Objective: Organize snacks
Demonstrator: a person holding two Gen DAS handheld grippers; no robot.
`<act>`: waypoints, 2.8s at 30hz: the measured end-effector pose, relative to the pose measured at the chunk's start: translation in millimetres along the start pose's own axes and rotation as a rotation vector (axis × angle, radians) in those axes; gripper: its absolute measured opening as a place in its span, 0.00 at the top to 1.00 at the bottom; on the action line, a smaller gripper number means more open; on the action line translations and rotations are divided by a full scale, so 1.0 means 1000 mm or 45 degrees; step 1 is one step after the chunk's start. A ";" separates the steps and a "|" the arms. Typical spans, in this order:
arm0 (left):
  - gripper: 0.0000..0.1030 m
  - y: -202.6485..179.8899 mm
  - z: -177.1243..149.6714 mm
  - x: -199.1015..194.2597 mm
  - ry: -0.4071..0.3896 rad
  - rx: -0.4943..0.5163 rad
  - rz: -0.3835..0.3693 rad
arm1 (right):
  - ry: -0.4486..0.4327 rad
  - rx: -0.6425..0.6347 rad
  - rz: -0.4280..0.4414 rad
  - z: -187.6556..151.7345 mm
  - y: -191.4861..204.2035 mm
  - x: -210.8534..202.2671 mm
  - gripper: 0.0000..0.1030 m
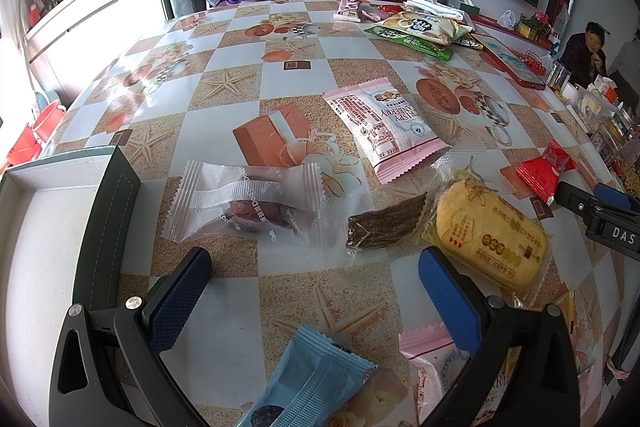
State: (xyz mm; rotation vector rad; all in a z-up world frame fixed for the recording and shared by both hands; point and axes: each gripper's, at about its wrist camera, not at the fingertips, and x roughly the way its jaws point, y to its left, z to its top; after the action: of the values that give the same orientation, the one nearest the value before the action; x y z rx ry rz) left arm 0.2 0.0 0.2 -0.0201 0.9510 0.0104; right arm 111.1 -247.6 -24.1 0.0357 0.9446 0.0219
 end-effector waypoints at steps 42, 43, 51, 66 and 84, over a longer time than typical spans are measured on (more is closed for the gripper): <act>0.00 0.002 -0.002 0.000 0.016 -0.022 -0.031 | 0.100 0.002 0.024 -0.003 -0.002 -0.004 0.00; 0.00 0.002 -0.002 0.000 0.016 -0.022 -0.031 | 0.099 0.002 0.024 -0.003 -0.002 -0.004 0.00; 0.00 0.002 -0.002 0.000 0.014 -0.021 -0.029 | 0.094 0.004 0.025 -0.003 -0.002 -0.004 0.00; 0.00 0.001 -0.002 0.000 0.013 -0.020 -0.027 | 0.095 0.004 0.025 -0.003 -0.003 -0.004 0.00; 0.00 0.001 -0.002 0.000 0.011 -0.018 -0.024 | 0.090 0.004 0.026 -0.003 -0.002 -0.004 0.00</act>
State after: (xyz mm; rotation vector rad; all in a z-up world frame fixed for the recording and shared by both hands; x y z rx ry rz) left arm -1.3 1.2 -0.7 -0.0418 0.9591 -0.0001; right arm 106.2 -249.9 -23.1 0.0479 1.0146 0.0406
